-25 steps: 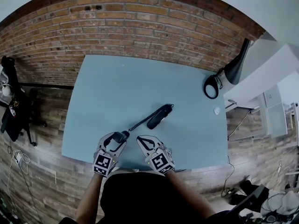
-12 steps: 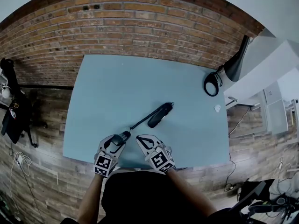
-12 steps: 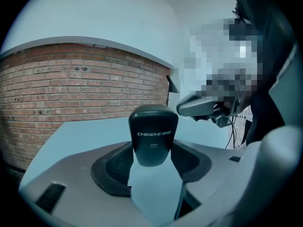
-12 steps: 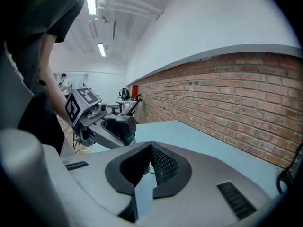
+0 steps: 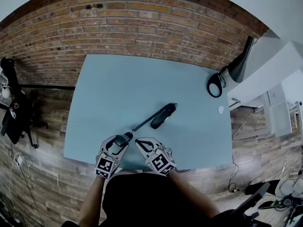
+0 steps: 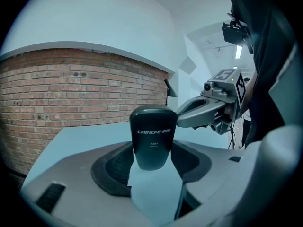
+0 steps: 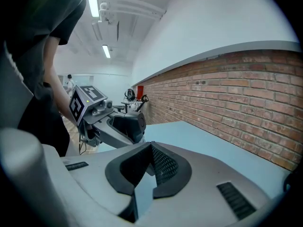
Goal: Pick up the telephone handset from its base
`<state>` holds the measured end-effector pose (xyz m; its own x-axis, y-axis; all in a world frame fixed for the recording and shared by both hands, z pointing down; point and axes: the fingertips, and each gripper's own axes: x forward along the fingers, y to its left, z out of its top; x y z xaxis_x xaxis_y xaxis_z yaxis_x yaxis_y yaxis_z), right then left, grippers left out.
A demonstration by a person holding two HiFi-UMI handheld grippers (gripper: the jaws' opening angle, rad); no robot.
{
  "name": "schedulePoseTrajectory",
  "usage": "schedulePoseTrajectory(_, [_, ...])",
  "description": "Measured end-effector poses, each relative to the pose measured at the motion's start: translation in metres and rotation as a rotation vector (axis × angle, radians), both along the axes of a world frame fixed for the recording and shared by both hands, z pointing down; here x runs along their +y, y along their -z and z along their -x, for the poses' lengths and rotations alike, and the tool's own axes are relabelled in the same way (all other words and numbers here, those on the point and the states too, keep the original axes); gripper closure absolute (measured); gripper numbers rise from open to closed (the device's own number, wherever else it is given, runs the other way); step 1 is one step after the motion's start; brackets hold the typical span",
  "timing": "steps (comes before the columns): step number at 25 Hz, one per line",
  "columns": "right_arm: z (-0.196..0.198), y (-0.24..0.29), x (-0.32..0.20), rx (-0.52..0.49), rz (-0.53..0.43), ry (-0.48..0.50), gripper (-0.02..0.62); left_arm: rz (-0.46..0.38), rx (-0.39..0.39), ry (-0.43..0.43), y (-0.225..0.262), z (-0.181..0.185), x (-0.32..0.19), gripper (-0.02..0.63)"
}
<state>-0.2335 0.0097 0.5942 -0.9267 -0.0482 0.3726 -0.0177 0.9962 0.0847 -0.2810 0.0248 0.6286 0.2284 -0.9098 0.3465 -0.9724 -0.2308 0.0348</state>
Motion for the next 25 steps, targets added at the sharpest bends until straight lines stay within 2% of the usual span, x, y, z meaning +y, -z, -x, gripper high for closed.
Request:
schedulePoseTrajectory(9, [0.009, -0.002, 0.009, 0.000, 0.001, 0.034, 0.581, -0.019, -0.008, 0.008, 0.007, 0.005, 0.003, 0.331])
schedulePoseTrajectory(25, [0.012, -0.006, 0.008, -0.003, 0.014, 0.029, 0.580, -0.023, -0.013, 0.011, 0.011, 0.008, 0.003, 0.330])
